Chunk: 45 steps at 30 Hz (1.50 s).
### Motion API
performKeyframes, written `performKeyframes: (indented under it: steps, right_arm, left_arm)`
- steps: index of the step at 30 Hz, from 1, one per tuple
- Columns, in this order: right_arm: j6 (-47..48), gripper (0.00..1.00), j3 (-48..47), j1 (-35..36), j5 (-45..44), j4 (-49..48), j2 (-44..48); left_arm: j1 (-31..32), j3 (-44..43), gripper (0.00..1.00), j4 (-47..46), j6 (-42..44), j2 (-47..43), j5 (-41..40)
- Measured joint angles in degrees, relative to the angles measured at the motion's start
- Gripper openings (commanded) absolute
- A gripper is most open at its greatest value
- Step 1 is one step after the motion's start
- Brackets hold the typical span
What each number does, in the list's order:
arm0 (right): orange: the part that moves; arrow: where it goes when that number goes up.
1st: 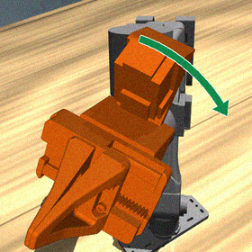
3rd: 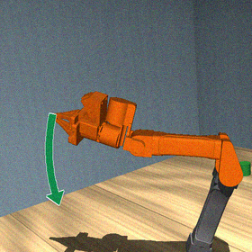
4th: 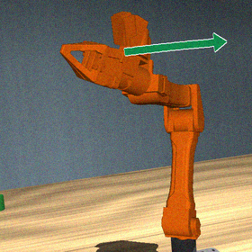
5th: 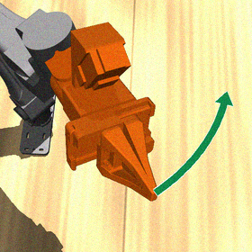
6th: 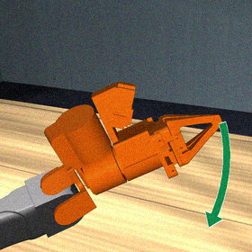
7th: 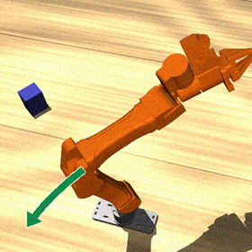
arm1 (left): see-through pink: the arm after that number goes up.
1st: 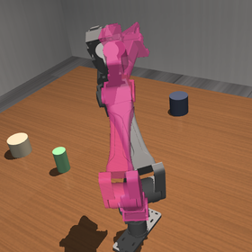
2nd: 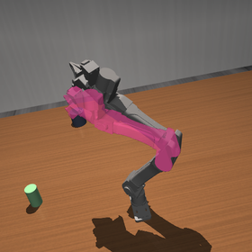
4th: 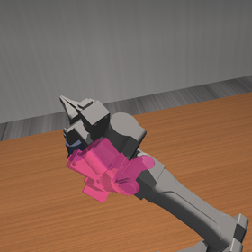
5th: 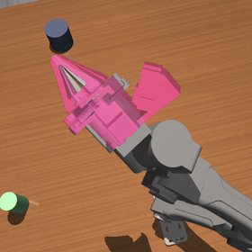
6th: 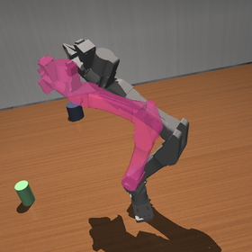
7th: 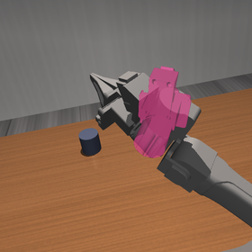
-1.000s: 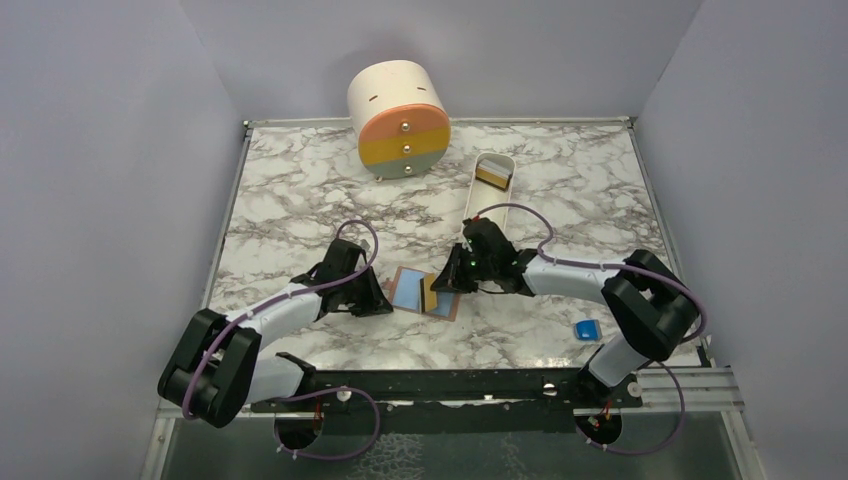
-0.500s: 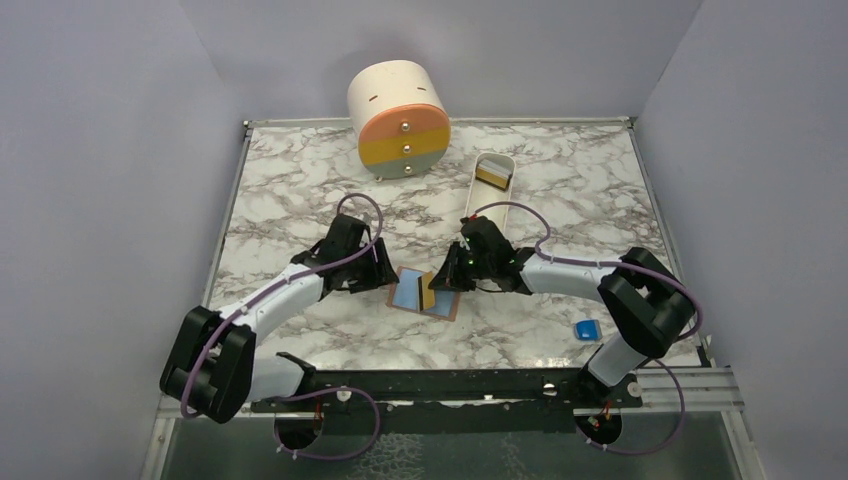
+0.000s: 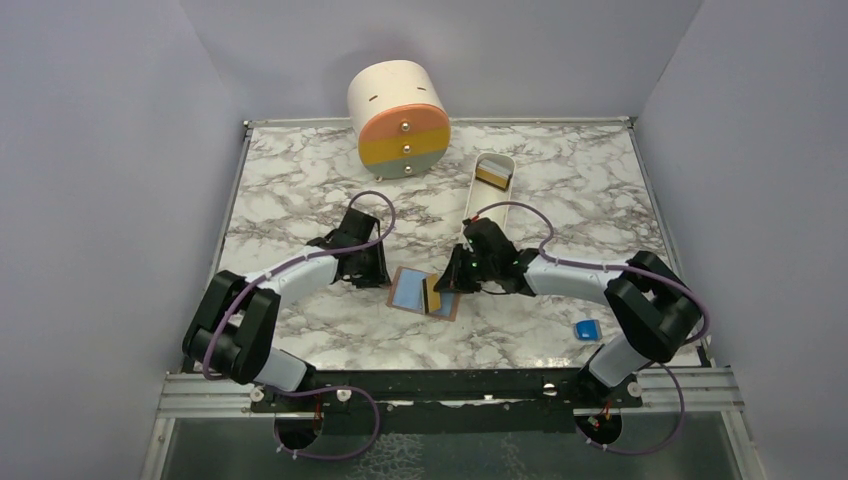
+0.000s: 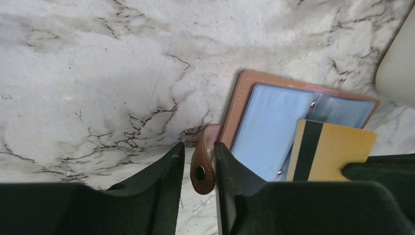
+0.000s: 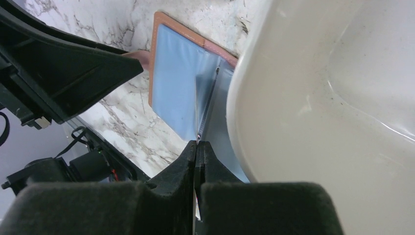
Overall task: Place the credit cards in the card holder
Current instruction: Insert the credit card into the card holder.
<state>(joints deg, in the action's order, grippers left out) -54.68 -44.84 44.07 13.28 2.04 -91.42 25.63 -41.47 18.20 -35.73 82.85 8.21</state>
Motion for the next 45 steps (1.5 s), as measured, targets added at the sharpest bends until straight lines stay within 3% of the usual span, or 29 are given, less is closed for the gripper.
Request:
performKeyframes:
  steps: [3,5,17,45]
  right_arm:
    - [0.8,0.01,0.9,0.0,0.0,0.6,1.2]
    - [1.3,0.01,1.4,0.0,0.0,1.2,2.1]
    - [3.5,0.01,2.3,-0.2,1.9,1.3,5.2]
    - [1.8,0.01,2.8,-0.2,3.4,-2.0,1.3]
  left_arm:
    - [0.0,0.0,0.06,0.3,0.4,0.2,0.9]
    - [0.0,0.1,0.0,0.4,0.4,0.1,1.6]
    - [0.0,3.3,0.0,3.4,0.4,-2.4,5.8]
    - [0.4,3.9,0.0,4.2,0.2,-3.7,6.7]
